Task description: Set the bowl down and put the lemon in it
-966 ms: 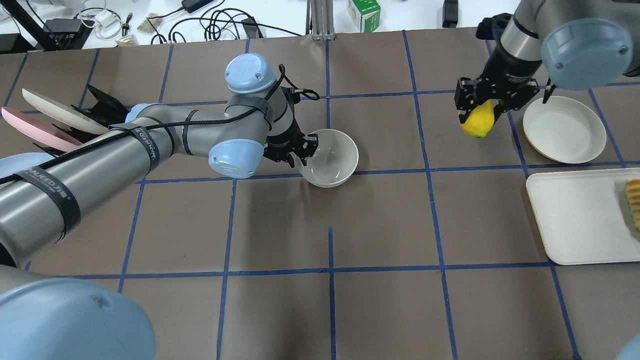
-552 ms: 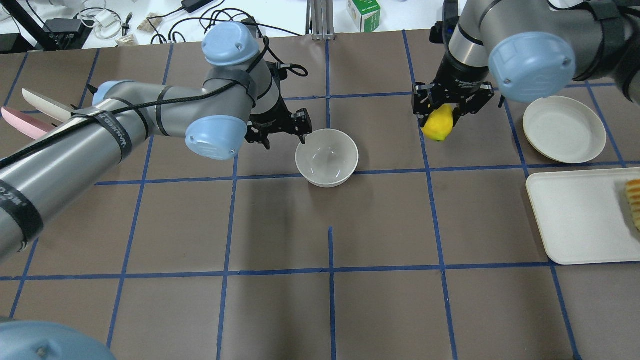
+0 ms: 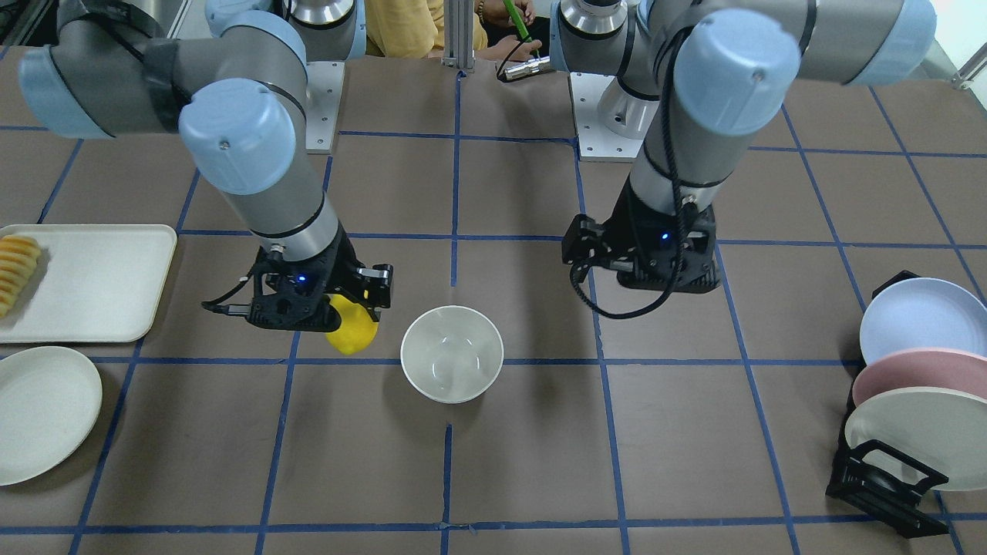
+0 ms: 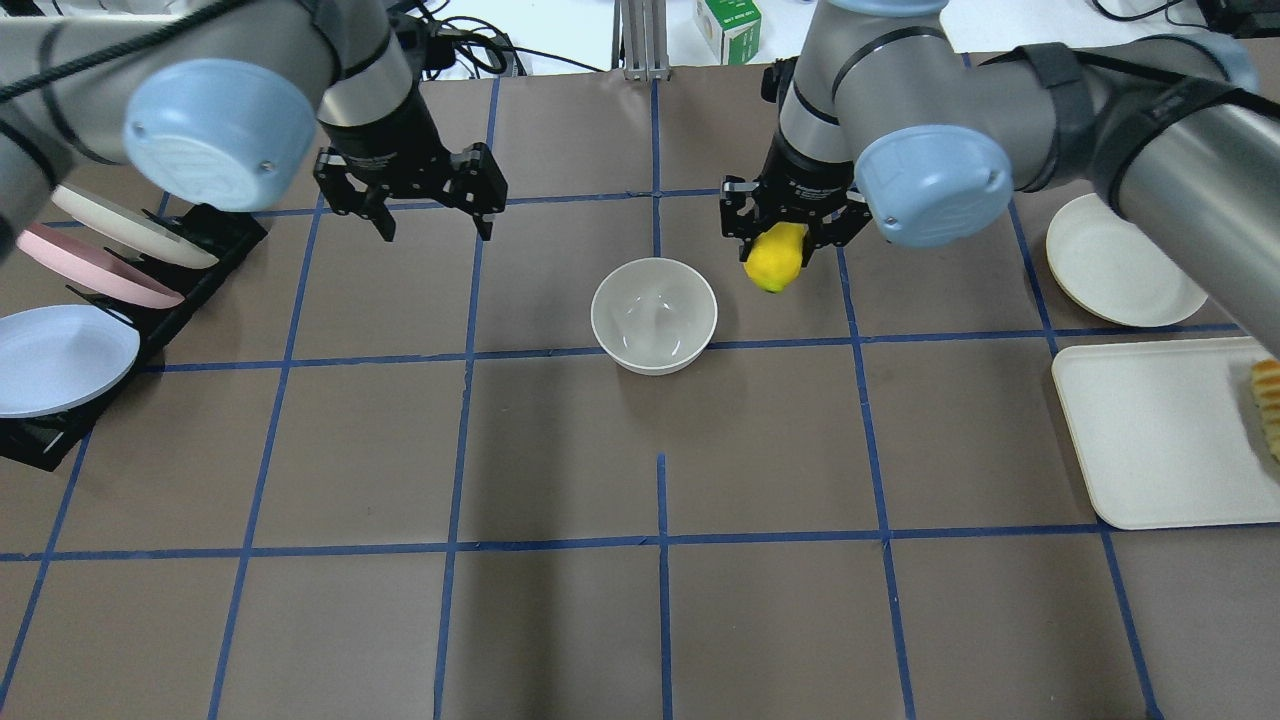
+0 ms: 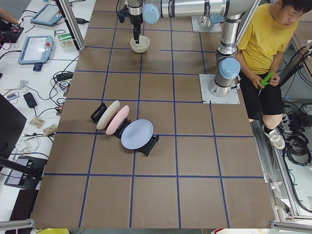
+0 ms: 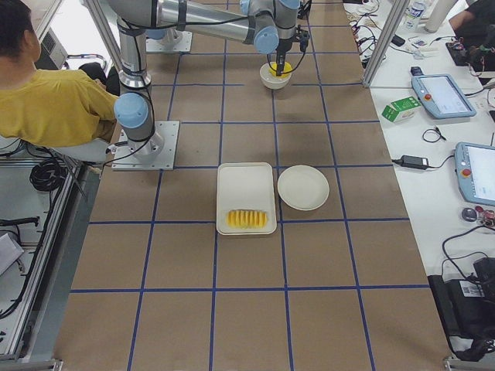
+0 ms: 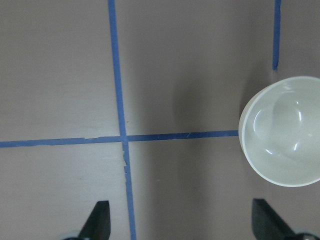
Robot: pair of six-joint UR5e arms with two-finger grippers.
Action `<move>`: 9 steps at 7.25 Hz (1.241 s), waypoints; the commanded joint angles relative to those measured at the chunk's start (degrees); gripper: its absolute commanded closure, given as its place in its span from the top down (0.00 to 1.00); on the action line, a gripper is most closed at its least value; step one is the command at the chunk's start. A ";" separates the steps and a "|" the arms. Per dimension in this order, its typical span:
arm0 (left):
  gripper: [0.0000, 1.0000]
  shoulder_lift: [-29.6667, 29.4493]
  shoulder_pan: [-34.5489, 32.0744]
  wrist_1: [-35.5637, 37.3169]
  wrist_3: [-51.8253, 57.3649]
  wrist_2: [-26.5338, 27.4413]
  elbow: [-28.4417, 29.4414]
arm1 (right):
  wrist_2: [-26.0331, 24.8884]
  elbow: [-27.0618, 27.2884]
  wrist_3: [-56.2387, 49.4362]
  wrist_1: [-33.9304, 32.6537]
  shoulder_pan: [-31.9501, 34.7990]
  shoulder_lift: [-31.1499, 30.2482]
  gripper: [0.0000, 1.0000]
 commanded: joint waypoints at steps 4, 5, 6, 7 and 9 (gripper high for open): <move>1.00 6.28 3.03 -3.12 5.85 0.33 -1.01 | 0.17 0.39 14.45 -11.47 9.13 8.21 0.00; 1.00 6.19 2.95 -3.12 5.50 0.33 -0.83 | -0.26 0.39 14.38 -11.49 9.14 9.26 0.00; 1.00 6.45 2.86 -3.20 4.72 0.33 -0.74 | 0.17 0.31 14.47 -12.27 9.05 10.49 0.00; 1.00 6.63 2.86 -3.38 4.71 0.68 -0.83 | -0.35 0.22 14.56 -12.36 9.05 12.15 0.00; 1.00 6.98 2.94 -3.55 4.62 0.42 -0.57 | 0.17 0.48 14.38 -12.45 9.14 12.87 0.00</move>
